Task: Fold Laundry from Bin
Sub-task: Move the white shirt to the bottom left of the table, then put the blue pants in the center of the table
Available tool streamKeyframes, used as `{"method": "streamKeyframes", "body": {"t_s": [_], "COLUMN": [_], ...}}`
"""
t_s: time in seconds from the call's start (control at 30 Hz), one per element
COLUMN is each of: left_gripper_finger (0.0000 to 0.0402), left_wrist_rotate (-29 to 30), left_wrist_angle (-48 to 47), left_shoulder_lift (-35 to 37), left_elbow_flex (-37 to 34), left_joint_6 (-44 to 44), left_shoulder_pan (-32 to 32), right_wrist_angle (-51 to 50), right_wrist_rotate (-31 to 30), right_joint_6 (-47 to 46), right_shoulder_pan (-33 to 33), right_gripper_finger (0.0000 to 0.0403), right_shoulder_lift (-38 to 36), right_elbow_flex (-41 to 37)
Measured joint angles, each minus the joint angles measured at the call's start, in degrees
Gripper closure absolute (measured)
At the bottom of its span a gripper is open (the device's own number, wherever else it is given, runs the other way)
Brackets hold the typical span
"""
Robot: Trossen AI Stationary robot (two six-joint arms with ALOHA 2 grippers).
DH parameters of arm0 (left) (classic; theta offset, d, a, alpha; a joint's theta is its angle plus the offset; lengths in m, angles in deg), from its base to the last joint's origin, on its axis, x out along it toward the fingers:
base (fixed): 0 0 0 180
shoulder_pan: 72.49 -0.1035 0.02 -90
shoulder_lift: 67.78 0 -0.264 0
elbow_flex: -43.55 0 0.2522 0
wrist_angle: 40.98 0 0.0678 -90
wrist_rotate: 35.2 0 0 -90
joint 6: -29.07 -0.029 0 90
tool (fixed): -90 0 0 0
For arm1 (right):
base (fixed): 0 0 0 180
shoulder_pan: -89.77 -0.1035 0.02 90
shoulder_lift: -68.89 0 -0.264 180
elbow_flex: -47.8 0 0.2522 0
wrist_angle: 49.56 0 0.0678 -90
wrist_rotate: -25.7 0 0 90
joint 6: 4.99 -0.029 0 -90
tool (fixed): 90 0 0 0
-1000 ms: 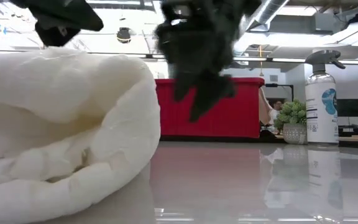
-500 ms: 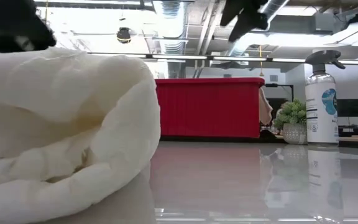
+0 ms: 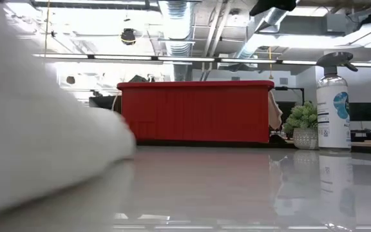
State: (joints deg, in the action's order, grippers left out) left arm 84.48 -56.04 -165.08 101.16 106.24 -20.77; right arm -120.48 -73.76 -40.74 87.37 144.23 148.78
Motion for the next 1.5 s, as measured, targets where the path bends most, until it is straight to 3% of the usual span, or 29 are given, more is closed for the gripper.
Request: {"method": "streamKeyframes", "body": {"t_s": [0.2,0.33,0.47,0.7,1.0,1.13,1.27,1.5], "left_gripper_finger": [0.0401,0.0401,0.0401,0.0401,0.0401,0.0401,0.0401,0.0401], "left_wrist_rotate": [2.31,1.97,-1.55,-7.01,-3.77,-0.10,6.63,32.16], "left_wrist_angle": [-12.46,-22.64,-30.72,-27.96,-34.51,-34.95,-43.21,-61.63], "left_shoulder_lift": [2.18,4.30,6.75,10.28,10.61,12.46,15.06,22.64], "left_elbow_flex": [0.11,0.13,0.08,-0.03,4.84,11.54,19.16,27.69], "left_joint_6": [22.04,30.76,34.78,35.80,41.23,36.67,35.21,36.97], "left_shoulder_pan": [10.47,14.51,15.60,19.79,19.95,19.06,18.98,12.44], "right_wrist_angle": [1.12,1.83,2.87,4.78,5.02,5.66,5.83,6.13], "right_wrist_rotate": [-1.32,-2.98,-2.92,-2.87,-2.85,-2.63,-2.68,-3.13], "right_joint_6": [-1.97,-2.85,-2.86,-2.82,1.68,4.16,7.58,14.81], "right_shoulder_pan": [-3.49,-5.93,-7.62,-9.64,-8.22,-6.82,-4.08,2.38], "right_gripper_finger": [0.0122,0.0122,0.0122,0.0122,0.0122,0.0122,0.0122,0.0122], "right_shoulder_lift": [2.29,4.93,7.69,9.58,8.81,7.92,5.81,2.89], "right_elbow_flex": [0.00,0.00,0.00,0.00,0.02,0.00,0.02,0.02]}}
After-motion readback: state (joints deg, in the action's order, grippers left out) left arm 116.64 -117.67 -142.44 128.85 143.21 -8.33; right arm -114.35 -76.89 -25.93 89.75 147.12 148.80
